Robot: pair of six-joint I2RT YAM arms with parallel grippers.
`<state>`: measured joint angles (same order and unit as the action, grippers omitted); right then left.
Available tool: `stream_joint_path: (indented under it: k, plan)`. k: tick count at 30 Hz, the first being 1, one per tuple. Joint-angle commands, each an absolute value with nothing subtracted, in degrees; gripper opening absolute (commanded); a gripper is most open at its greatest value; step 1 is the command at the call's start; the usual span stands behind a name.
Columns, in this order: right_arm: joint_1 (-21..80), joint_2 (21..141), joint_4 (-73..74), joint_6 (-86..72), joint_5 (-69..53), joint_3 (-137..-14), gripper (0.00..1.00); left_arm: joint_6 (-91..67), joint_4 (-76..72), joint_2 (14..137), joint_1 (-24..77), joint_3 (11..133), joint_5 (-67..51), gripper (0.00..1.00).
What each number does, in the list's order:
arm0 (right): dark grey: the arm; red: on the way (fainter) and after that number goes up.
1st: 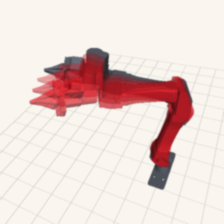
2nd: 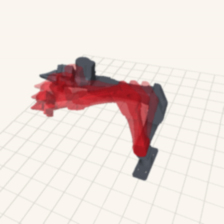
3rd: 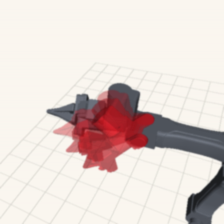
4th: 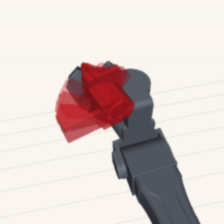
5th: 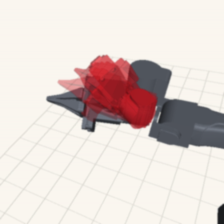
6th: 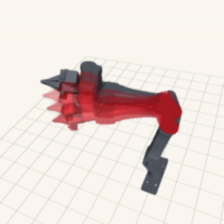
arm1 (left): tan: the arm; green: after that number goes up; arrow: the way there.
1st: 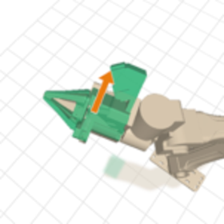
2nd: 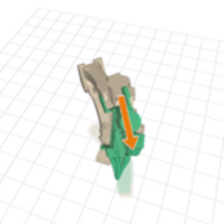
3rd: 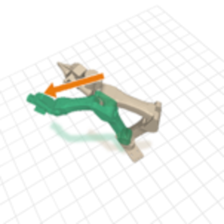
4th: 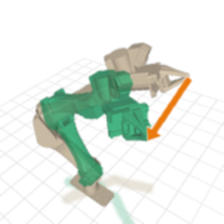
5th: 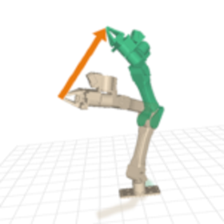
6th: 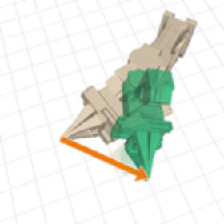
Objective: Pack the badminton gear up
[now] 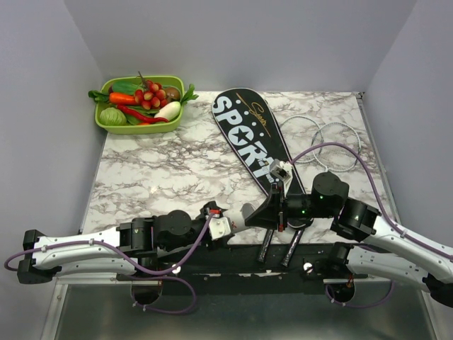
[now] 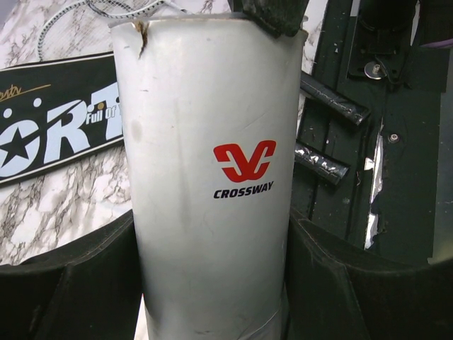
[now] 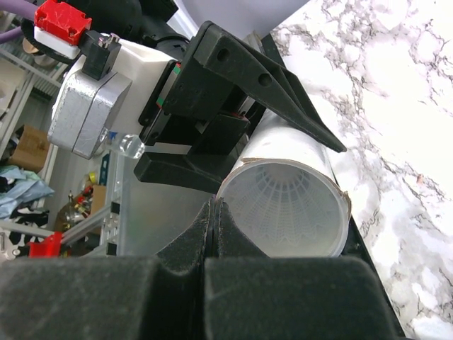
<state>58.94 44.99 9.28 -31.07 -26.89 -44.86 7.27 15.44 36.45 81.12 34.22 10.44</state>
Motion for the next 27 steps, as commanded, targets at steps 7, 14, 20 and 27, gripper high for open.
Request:
stream_joint_path:
  k: [7,14,20,27]
  plan:
    - [59.9,45.9,1.9,-33.5,-28.4,-42.0,0.01,4.0,12.9,35.5,81.5,34.2,10.1,0.0]
    - [59.9,46.0,-2.7,-35.2,-30.0,-40.3,0.15,4.1,12.0,34.0,81.4,33.8,9.5,0.0]
    - [60.2,46.4,-5.7,-36.5,-30.5,-39.1,0.39,4.5,10.9,32.3,81.5,33.3,8.2,0.0]
    - [60.3,45.4,-6.9,-37.2,-26.8,-37.5,0.45,5.0,9.6,30.5,81.4,32.9,5.9,0.0]
